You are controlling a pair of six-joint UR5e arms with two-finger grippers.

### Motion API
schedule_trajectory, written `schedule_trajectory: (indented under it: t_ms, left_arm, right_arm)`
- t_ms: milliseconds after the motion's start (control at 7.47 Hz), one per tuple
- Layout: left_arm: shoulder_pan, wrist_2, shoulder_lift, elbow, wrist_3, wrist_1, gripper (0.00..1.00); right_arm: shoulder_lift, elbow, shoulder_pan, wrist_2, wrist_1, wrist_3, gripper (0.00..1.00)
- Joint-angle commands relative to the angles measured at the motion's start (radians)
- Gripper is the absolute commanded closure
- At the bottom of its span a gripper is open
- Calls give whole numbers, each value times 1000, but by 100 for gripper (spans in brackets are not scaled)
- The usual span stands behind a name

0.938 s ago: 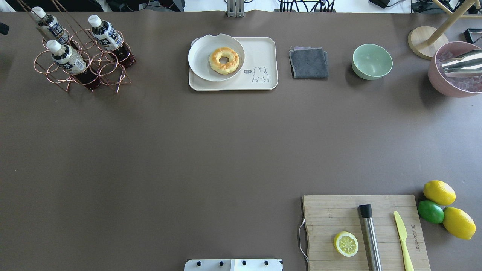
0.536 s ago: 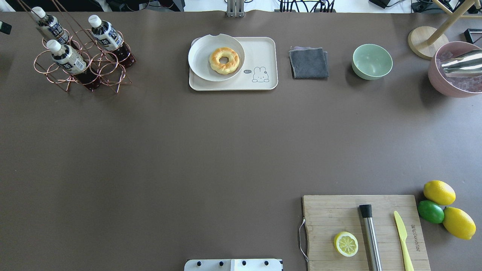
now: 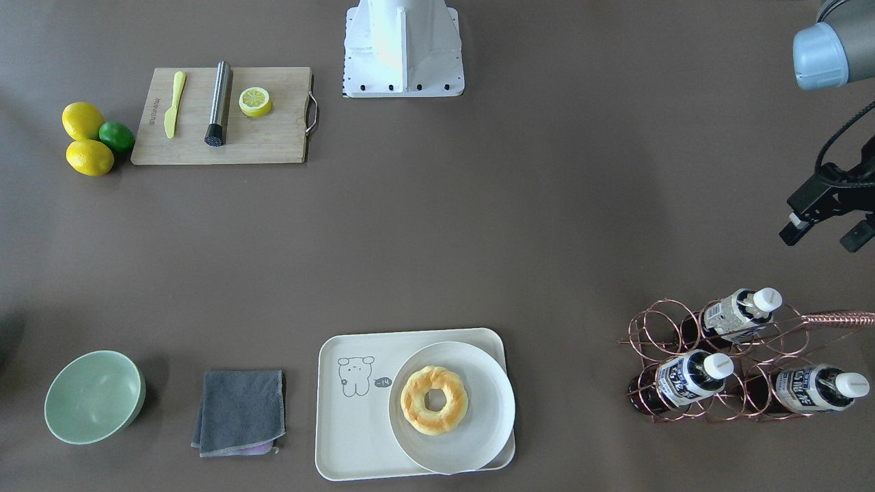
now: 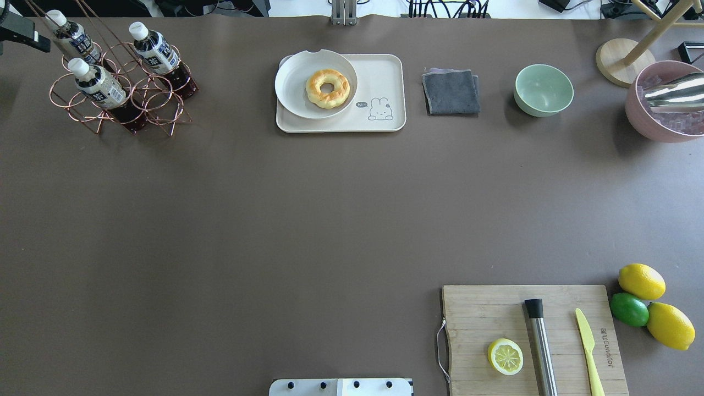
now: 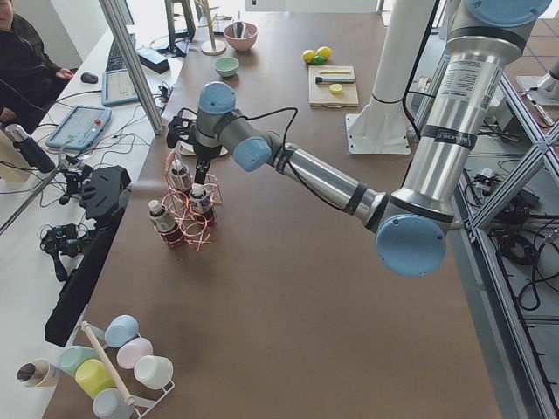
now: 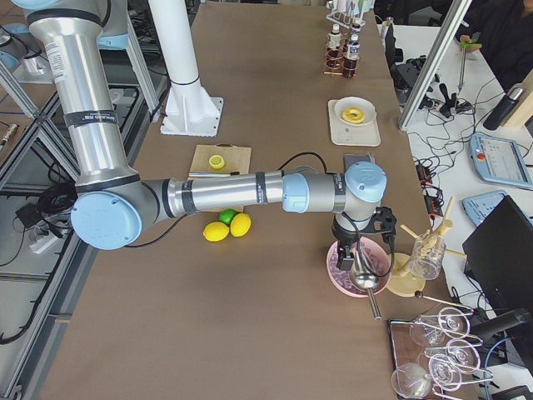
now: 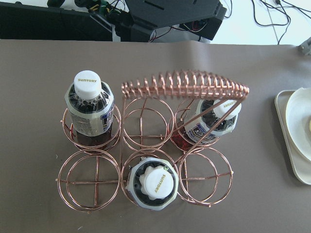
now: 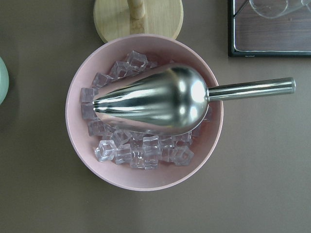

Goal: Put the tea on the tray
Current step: 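Move the left gripper over the copper rack toward a tea bottle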

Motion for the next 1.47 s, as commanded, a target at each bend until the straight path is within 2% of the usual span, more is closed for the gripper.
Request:
schedule_trajectory:
  t_ms: [0, 402, 804, 938, 1339]
  left_arm:
    - [86, 199, 1, -3, -26, 1, 3]
    - [146, 203, 3, 14, -23, -9, 3]
    - [166, 226, -18, 101, -8, -95, 7]
    - [164, 223, -19, 109, 93, -91, 8]
    - [163, 223, -26, 118, 120, -86, 21]
  right_arm:
    - [0, 0, 0, 2, 0, 1, 0]
    - [0, 0, 0, 3, 0, 1, 0]
    - [-3, 0, 0, 5, 0, 1, 0]
    - [-3, 0, 0, 5, 0, 1, 0]
    - [-7, 6, 1, 10, 0, 1, 0]
